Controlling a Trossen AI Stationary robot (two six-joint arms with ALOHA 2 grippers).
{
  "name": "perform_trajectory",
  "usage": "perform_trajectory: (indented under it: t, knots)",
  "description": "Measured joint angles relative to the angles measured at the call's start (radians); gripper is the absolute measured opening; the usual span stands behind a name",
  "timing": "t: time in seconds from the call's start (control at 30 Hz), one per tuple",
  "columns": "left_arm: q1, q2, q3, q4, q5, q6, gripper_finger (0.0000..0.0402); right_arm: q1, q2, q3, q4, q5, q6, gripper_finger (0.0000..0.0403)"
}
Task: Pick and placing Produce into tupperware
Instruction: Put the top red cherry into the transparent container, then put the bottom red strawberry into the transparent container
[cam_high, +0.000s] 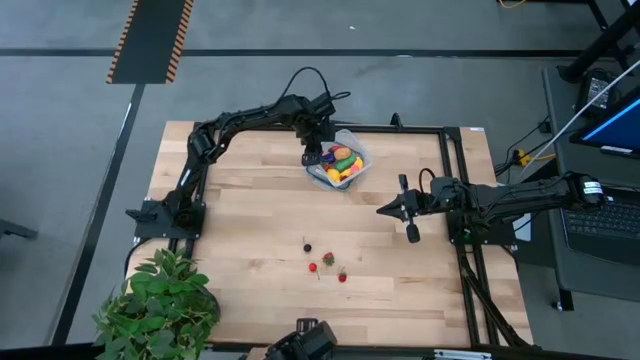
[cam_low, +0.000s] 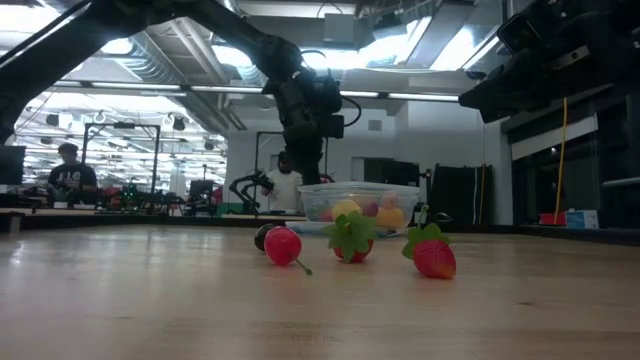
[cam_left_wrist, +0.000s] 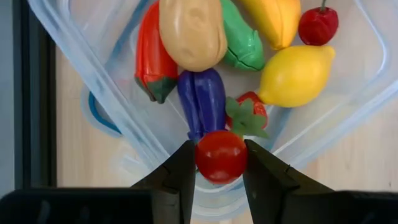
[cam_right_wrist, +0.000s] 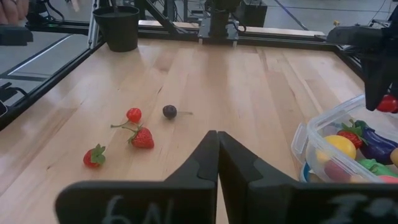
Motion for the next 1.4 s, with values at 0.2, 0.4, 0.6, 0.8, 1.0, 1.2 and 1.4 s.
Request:
perform_trajectory:
  t: [0.2, 0.4, 0.6, 0.8, 1.0, 1.2, 1.4]
  knots:
    - [-0.004, 0.000, 0.000, -0.021, -0.017, -0.003, 0.0099, 0.000, 0.000, 0.000, 0.000, 0.000, 0.000, 0.0008]
    - [-0.011, 0.000, 0.000, -0.019, -0.027, -0.005, 0.0104, 0.000, 0.000, 0.000, 0.000, 0.000, 0.000, 0.0008]
    - [-0.023, 0.000, 0.000, 0.001, -0.054, -0.005, 0.0158, 0.000, 0.000, 0.000, 0.000, 0.000, 0.000, 0.0008]
    - [-0.035, 0.000, 0.000, 0.001, -0.083, -0.005, 0.0157, 0.000, 0.000, 0.000, 0.000, 0.000, 0.000, 0.0008]
    - [-0.048, -0.002, 0.000, -0.015, -0.140, -0.005, 0.0147, 0.000, 0.000, 0.000, 0.000, 0.000, 0.000, 0.0008]
    - [-0.081, -0.048, 0.061, -0.132, -0.203, -0.058, 0.0135, 0.000, 0.000, 0.000, 0.000, 0.000, -0.016, 0.0008]
    - [-0.099, -0.139, 0.092, -0.186, -0.141, -0.191, 0.0124, 0.000, 0.000, 0.000, 0.000, 0.001, -0.013, 0.0008]
